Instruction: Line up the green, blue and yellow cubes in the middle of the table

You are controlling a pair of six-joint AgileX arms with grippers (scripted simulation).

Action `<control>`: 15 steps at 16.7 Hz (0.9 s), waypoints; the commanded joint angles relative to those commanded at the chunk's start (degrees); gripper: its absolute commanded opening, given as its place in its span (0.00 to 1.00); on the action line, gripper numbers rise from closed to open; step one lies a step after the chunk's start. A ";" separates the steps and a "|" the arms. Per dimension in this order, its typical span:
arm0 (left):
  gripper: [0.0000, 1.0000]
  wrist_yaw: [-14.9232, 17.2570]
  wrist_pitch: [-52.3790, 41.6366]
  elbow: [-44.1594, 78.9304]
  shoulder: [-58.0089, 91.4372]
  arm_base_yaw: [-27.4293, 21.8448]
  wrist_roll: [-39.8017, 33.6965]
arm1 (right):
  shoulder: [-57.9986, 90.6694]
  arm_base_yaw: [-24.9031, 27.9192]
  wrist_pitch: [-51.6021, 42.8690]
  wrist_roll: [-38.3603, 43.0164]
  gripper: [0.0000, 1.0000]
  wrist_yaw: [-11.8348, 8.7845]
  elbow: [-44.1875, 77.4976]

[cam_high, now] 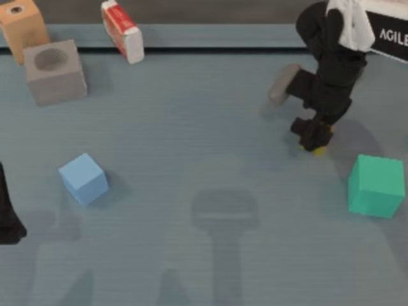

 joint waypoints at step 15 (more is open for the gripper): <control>1.00 0.00 0.00 0.00 0.00 0.00 0.00 | -4.32 0.34 -15.28 0.78 0.00 -0.83 11.80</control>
